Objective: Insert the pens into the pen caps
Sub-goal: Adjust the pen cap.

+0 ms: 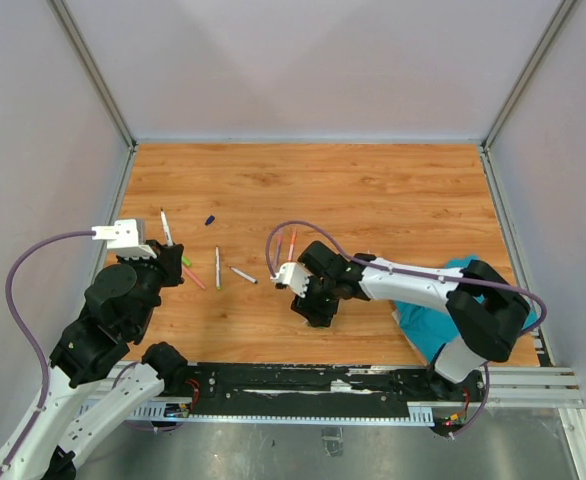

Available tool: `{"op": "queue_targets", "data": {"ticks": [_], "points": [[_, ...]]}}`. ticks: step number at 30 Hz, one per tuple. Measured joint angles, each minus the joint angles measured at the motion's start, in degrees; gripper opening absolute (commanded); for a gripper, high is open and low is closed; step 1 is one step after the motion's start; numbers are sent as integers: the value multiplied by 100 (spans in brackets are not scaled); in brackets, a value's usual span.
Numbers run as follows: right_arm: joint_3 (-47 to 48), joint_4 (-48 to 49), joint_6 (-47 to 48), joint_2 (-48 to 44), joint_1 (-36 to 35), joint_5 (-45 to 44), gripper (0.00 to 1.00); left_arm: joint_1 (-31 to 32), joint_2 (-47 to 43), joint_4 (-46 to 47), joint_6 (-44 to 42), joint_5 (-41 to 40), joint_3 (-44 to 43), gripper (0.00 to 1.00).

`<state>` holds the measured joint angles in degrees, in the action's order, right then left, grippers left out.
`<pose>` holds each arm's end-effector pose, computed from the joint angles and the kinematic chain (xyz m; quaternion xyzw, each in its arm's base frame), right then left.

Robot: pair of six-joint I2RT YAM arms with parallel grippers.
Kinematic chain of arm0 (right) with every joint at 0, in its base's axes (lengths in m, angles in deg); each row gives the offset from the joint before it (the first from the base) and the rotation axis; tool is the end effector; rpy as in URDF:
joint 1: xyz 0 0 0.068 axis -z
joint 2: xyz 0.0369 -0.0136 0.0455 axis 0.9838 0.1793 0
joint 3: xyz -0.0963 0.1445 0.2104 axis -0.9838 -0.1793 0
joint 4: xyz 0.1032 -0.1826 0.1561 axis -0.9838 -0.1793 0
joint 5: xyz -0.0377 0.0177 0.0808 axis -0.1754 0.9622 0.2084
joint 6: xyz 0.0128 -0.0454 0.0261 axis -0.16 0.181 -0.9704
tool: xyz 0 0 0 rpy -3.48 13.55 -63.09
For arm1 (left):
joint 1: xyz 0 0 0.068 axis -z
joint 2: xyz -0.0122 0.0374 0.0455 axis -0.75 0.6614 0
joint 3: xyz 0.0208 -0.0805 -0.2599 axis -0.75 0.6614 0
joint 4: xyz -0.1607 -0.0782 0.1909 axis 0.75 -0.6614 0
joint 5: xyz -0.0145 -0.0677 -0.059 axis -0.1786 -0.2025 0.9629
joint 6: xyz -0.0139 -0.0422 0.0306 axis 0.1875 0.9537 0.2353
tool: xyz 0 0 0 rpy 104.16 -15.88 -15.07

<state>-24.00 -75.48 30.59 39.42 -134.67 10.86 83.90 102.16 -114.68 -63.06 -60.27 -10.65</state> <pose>0.1695 0.2611 0.1757 -0.5763 0.7638 0.2284 0.1798 0.0708 -0.0278 0.3546 -0.0597 0.7582 -0.0955 0.6423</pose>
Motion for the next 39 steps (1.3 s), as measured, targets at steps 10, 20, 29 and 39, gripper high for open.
{"op": "queue_targets", "data": {"ticks": [10,20,29,39], "points": [[-918,1119,-1311,-1606,-2,-1064,82,0,0,0,0,0,2,1],[-1665,1539,-4636,-2378,-166,-2535,88,0,0,0,0,0,11,0],[-522,-402,-7458,-1687,-713,-3687,89,0,-7,2,2,-2,11,0],[428,-1563,-8507,-444,-1025,-3543,84,0,-7,2,2,-4,13,1]]}}
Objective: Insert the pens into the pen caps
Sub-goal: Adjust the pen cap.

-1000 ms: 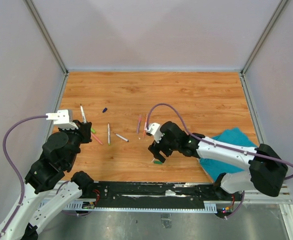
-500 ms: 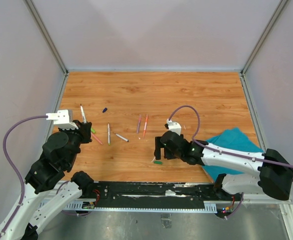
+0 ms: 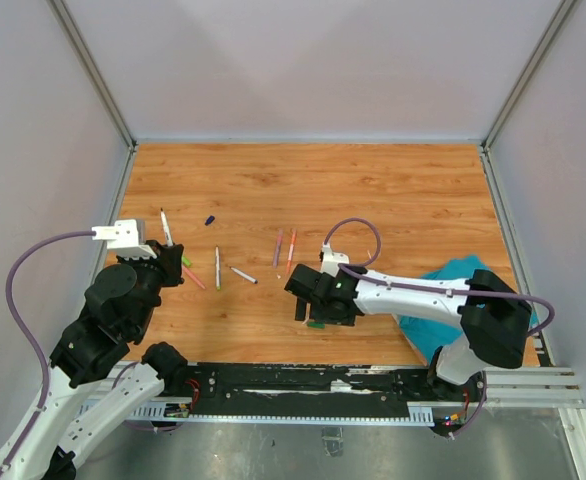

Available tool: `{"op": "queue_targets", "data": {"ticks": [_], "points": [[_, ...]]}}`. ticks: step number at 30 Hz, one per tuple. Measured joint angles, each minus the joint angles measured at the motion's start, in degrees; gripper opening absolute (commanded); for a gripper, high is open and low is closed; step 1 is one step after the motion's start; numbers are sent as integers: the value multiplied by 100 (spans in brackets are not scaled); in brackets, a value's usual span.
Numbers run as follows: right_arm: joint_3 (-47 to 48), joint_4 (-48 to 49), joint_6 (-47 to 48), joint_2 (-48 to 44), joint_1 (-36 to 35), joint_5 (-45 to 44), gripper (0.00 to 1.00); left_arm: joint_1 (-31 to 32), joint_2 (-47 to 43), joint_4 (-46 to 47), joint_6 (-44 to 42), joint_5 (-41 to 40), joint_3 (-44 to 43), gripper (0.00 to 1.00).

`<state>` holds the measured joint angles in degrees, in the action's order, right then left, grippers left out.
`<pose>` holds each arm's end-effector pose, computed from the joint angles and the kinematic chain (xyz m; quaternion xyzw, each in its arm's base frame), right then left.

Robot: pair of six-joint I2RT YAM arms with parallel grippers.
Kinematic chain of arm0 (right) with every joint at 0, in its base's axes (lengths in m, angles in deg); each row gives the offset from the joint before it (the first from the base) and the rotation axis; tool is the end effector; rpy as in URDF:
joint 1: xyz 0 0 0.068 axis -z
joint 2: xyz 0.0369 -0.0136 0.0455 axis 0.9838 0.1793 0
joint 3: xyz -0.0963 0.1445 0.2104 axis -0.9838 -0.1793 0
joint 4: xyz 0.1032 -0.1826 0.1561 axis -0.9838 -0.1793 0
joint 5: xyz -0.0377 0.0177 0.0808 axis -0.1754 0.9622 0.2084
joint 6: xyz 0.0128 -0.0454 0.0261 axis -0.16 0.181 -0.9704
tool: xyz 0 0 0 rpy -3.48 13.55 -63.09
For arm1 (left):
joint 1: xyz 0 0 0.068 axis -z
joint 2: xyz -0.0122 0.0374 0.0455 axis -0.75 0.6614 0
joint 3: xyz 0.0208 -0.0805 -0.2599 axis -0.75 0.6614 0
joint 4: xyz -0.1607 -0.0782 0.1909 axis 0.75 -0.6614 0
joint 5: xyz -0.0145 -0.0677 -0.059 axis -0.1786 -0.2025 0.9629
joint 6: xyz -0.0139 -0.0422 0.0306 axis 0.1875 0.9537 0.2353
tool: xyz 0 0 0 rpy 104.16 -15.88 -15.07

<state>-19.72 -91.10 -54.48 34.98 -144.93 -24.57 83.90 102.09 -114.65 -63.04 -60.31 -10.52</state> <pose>0.1322 0.2613 0.2058 0.0752 0.9676 0.1206 0.2088 0.0708 -0.0278 0.3540 -0.0600 0.7583 -0.0953 0.6421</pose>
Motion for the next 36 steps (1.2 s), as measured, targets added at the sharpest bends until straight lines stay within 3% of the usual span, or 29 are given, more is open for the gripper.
{"op": "queue_targets", "data": {"ticks": [20,36], "points": [[282,52,-308,962,-39,413,65,0,-2,0,0,0,13,0],[387,-31,-498,1182,-39,431,52,0,-2,0,0,-2,31,0]]}}
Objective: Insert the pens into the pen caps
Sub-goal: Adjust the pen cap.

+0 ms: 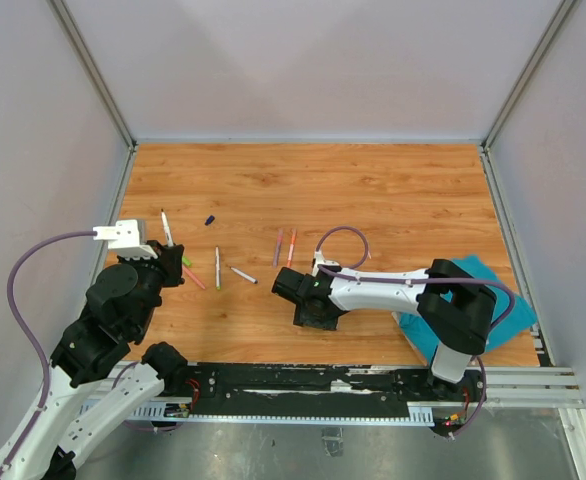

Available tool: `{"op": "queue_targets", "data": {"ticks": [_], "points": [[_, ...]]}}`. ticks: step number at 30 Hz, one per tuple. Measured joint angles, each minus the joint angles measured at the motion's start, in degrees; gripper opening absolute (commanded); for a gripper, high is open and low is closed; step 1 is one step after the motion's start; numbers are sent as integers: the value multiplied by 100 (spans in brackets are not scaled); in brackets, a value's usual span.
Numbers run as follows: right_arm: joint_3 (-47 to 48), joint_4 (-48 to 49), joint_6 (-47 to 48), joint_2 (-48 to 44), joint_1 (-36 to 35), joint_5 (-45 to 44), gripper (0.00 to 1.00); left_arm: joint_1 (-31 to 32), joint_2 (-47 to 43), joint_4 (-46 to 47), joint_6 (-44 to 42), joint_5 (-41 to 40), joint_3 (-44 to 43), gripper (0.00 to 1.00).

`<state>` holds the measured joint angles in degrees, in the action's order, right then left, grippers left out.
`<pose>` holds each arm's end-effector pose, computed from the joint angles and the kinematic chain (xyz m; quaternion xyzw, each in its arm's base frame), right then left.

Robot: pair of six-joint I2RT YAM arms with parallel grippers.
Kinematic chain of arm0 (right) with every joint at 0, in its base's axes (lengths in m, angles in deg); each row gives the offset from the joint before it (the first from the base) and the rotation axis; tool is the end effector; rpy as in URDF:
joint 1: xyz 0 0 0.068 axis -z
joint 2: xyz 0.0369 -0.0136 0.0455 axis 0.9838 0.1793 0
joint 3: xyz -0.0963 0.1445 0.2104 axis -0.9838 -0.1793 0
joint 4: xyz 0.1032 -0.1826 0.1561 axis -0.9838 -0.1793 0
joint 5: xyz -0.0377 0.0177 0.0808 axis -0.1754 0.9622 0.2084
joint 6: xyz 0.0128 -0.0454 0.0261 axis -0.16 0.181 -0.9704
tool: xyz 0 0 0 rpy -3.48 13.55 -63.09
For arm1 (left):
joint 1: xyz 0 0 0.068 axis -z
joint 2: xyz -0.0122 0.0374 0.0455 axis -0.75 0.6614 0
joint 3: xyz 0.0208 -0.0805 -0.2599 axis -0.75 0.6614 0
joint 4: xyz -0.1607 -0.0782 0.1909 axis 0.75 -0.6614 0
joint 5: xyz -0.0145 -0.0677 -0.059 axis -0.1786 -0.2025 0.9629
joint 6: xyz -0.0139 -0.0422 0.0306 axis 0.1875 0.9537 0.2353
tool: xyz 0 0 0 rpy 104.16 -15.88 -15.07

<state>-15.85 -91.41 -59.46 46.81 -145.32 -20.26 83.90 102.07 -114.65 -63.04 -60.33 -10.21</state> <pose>0.1394 0.2882 0.1639 0.1001 0.9812 0.0760 0.1465 0.0714 -0.0281 0.3524 -0.0593 0.7597 -0.0939 0.6407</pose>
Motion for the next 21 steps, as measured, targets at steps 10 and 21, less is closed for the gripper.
{"op": "queue_targets", "data": {"ticks": [10,21], "points": [[72,-107,-85,66,0,-4,33,-17,-7,0,0,-2,0,0],[-256,236,763,-804,0,-540,19,-28,-26,0,0,-4,2,1]]}}
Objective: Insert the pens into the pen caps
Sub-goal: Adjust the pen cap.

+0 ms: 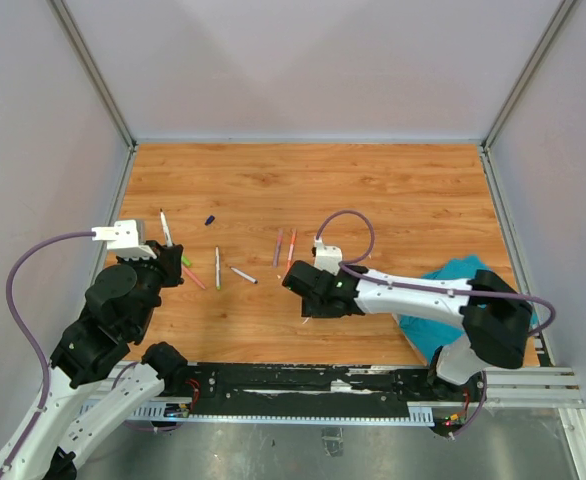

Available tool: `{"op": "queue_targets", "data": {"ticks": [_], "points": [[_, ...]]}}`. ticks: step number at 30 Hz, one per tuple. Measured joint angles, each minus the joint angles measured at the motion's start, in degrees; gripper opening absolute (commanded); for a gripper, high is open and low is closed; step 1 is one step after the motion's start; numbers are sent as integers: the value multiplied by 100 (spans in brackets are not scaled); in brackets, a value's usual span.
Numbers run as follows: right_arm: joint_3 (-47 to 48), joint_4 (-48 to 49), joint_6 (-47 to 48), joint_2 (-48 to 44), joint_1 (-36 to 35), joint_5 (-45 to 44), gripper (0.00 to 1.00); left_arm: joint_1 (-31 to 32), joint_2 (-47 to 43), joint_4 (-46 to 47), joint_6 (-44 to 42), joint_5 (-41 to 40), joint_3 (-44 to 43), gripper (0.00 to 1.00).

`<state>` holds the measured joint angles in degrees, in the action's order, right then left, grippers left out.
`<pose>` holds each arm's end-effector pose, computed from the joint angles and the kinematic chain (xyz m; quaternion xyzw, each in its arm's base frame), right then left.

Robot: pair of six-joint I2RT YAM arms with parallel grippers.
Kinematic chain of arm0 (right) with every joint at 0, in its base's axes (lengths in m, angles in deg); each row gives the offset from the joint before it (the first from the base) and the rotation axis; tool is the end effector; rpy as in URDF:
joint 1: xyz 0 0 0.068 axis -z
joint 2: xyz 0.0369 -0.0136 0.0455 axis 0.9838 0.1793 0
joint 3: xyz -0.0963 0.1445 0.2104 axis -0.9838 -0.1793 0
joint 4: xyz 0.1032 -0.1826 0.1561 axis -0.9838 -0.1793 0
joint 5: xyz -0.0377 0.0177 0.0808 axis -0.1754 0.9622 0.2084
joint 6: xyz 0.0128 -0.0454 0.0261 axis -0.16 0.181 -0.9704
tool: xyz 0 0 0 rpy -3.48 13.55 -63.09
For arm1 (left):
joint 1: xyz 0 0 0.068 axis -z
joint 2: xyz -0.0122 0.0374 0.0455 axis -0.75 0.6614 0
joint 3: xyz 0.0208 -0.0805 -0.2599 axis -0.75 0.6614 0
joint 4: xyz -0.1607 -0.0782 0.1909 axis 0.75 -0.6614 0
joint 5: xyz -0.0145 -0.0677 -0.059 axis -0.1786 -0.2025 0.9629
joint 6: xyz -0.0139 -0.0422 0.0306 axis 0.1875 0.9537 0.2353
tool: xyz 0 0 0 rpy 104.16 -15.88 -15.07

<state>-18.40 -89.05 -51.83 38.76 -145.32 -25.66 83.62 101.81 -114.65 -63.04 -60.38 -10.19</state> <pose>0.1365 0.2740 0.1955 0.0508 0.9684 0.1093 0.2182 0.0706 -0.0272 0.3526 -0.0621 0.7583 -0.0930 0.6422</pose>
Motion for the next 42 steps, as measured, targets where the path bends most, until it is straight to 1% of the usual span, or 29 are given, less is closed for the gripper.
{"op": "queue_targets", "data": {"ticks": [4,7,9,11,13,18,23,25,30,34,38,42], "points": [[-326,817,1416,-826,0,-116,20,0,-2,0,0,0,0,0],[-560,1423,2776,-1257,2,44,18,-2,-2,0,0,2,0,0],[-634,1661,3604,-1388,2,251,15,-2,-2,0,0,2,0,1],[-640,1770,4575,-1412,2,675,13,-2,-2,0,0,0,0,1],[-640,1770,5353,-1410,2,1067,12,-2,-2,0,0,2,0,1],[-575,1554,6780,-1266,0,1751,11,-2,-2,0,0,2,4,0],[-160,1014,7709,-564,0,2096,11,-7,4,2,-2,2,15,1],[20,807,7980,-251,2,2205,13,-9,11,2,-2,2,17,0],[387,404,8470,415,2,2328,18,-13,11,4,0,2,20,1],[575,247,8688,822,2,2308,20,-15,11,4,-2,2,20,0],[660,153,8850,1091,2,2299,26,-15,11,4,0,2,20,0],[737,98,8957,1169,2,2308,37,-20,9,2,0,2,20,0]]}}
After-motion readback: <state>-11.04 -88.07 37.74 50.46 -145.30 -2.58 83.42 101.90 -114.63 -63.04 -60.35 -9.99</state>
